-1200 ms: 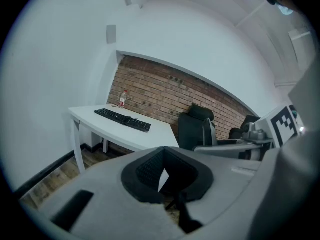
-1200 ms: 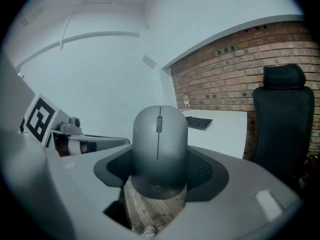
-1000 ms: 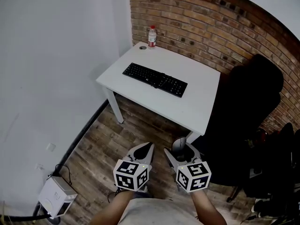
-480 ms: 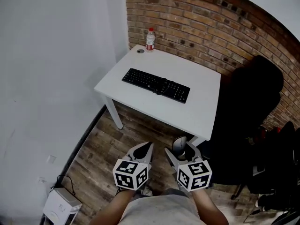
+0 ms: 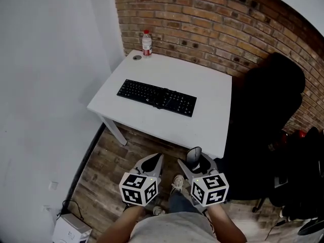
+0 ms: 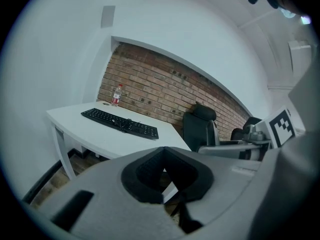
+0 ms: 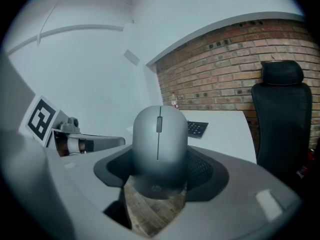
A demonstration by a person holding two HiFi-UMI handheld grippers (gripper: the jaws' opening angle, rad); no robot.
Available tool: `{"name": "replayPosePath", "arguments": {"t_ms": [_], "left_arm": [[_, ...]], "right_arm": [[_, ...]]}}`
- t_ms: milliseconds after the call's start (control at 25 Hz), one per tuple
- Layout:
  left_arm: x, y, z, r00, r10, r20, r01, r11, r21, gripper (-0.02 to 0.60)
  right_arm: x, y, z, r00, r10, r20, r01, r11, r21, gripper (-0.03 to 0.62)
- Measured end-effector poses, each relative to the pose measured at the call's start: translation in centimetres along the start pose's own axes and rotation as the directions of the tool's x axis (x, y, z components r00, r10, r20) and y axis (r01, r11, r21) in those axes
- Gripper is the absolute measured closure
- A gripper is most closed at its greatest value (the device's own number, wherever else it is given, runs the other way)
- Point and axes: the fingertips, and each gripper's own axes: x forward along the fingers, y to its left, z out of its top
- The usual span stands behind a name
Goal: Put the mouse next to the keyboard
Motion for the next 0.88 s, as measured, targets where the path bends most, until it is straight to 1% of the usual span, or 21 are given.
{"name": "replayPosePath", "arguments": {"t_ms": [240,480,640,880], "left_arm": [[6.3,2.0,1.9,0.999,0.011,-0.032,-0.011,1.0,-0.002,0.589],[12.7,3.8,4.8,0.998,0.024,-0.061,-0.024,1.0,0.007,0.589],[16.2,4.1,5.8,0.996,0.026,-0.088,-0.026,1.0,0.008,0.589],[20.5,3.6,7.5,0.994,0.021,-0.104,-0.017,0.999,0.031,0.589]], "right_arm": [[5.0,-5.0,1.9,1.0,0.0,-0.017,0.0,0.999,0.04,0.284],[9.3,-9.8,3.7,0.999,0.0,-0.041,0.003,0.996,0.088,0.284],[11.2,-12.1,4.3,0.998,0.008,-0.059,-0.001,0.993,0.117,0.284],[13.1,-16.2,5.4,0.998,-0.004,-0.06,0.015,0.984,0.176,0.284]]}}
